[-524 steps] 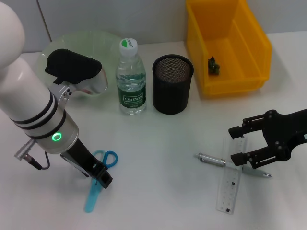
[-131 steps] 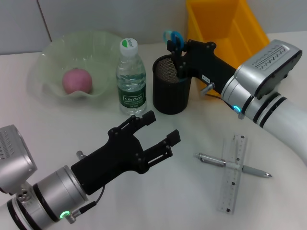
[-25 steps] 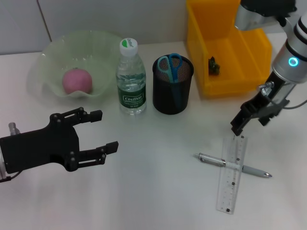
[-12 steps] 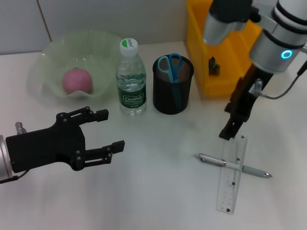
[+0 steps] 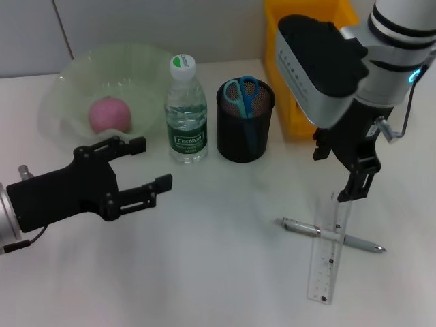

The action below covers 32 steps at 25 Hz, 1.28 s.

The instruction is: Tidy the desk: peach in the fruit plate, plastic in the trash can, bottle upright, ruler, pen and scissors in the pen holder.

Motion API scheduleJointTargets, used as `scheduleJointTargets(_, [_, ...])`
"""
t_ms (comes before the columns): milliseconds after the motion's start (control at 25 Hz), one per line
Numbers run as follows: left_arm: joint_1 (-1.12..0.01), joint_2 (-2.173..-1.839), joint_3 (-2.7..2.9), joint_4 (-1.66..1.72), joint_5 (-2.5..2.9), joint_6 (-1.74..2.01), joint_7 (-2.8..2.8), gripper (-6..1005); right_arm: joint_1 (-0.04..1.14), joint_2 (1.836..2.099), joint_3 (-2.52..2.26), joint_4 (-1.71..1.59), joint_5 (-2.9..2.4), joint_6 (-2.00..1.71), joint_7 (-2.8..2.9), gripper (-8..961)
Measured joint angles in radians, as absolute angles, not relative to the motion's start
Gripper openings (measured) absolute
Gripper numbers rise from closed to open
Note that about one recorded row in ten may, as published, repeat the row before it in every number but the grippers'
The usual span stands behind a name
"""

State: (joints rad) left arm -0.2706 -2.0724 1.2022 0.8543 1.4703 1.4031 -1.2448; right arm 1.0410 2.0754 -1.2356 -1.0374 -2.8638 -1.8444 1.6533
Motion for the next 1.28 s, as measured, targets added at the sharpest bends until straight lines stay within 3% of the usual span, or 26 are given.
scheduleJointTargets(1280, [-0.273, -2.071, 1.198, 0.782, 1.347, 1.348, -1.230, 812, 0.889, 2.089, -1.578, -1.125, -2.850, -1.730, 1.068, 810])
